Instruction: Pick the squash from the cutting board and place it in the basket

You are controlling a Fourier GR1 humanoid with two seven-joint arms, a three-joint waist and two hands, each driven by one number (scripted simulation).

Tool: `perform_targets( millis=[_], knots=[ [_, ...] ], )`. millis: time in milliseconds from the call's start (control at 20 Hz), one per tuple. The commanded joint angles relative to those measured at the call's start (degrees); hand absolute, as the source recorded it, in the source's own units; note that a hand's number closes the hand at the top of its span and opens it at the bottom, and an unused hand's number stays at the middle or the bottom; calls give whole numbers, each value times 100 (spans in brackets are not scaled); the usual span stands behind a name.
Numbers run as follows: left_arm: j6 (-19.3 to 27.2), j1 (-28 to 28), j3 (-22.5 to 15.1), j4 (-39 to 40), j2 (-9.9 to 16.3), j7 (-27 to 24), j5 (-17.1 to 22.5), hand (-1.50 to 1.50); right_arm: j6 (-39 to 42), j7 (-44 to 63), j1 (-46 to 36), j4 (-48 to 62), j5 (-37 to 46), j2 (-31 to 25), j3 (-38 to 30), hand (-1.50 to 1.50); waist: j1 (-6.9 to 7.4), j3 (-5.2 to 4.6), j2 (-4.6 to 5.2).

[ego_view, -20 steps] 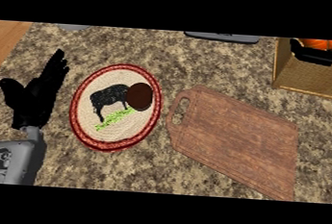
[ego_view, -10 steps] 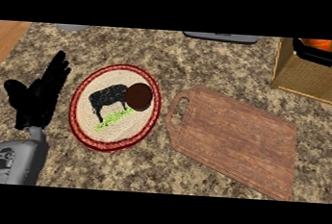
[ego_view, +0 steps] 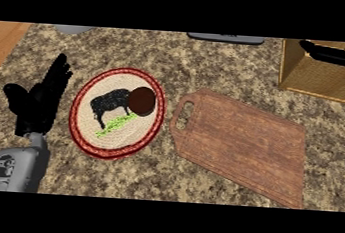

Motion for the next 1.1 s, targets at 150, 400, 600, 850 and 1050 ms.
perform_targets(
  millis=[150, 400, 600, 850, 1050],
  knots=[
    [-55, 4, 102, 203, 69, -77, 50, 0, 106, -147, -117, -202, -1105, -231, -1077, -150, -98, 26, 11],
    [13, 26, 175, 116, 97, -128, 47, 0, 467, -80, 31, -206, -1554, -754, -1511, -150, -96, 26, 8],
    [51, -59, 93, 94, 51, 108, 6, 0, 952, -396, 464, -196, -2009, -1197, -1925, -150, -161, 28, -17],
    [67, 110, 93, 80, -25, -109, 17, 0, 1391, -1126, 1280, -240, -2355, -1462, -2194, -150, -170, 28, -15],
    [54, 281, 10, -127, -71, 0, 1, 0, 2090, -1395, 1472, -293, -2596, -1775, -2357, -150, -161, 29, -26]
  ],
)
